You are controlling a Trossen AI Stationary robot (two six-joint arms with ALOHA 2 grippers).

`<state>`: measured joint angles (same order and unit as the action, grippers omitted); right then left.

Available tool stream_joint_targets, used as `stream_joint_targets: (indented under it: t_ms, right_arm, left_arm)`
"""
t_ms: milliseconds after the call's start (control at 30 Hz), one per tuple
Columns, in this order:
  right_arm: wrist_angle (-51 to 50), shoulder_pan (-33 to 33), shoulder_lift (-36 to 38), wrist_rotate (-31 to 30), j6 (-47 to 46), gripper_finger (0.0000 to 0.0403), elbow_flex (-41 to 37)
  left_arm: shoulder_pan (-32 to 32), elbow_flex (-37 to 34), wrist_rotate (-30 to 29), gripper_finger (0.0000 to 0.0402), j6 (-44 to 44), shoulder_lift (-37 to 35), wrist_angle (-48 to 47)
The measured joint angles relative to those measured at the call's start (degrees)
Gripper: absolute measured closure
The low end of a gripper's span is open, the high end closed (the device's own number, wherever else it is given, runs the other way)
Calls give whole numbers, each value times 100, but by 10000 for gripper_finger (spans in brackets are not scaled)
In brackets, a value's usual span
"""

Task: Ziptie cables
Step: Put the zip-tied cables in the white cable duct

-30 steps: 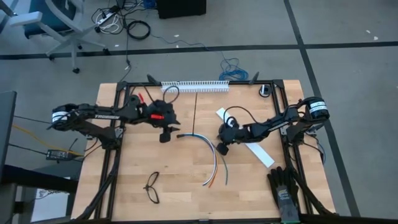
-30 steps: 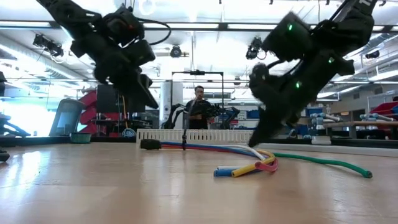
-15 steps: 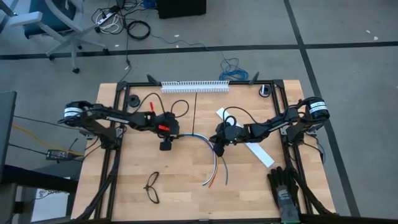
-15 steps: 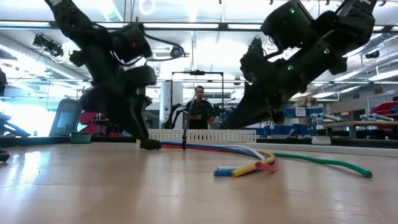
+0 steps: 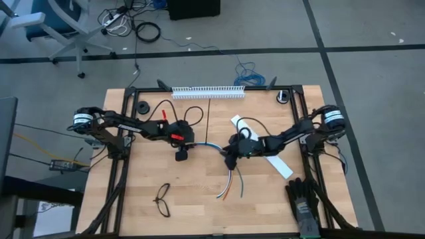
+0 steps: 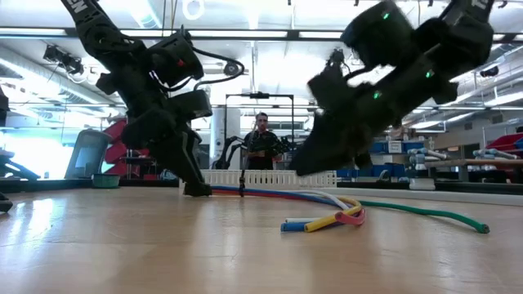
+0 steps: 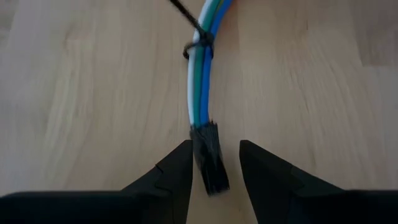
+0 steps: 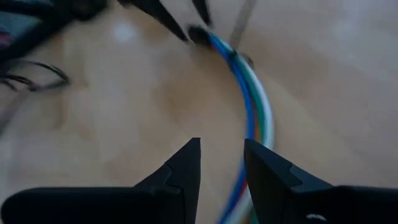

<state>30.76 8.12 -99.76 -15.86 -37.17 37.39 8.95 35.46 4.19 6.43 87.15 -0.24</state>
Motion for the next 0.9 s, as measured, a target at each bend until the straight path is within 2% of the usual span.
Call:
stream_joint_targets:
  t_ms: [167,300,467,600,767,900]
  right_arm:
    - [8,39,-737,295,181,292,452]
    - [-153,39,-971,363,509,292,724]
    - [-358,39,-673,373,1178,292,822]
    - [-185,41,-200,93,1945,292,855]
    - [-211,-3,-68,-550,2637,292,841]
    - [-504,-129,-156,-547,2690,292,828]
  left_arm:
    - [0,5,-6,259,-72,85,112]
    - [0,1,-9,273,-72,210,90]
    - [0,1,-19,315,-73,284,74]
    - [0,3,-29,360,-74,263,56]
    - [-3,75,-44,363,-64,201,-80]
    - [-83,487,-337,363,52,170,-639]
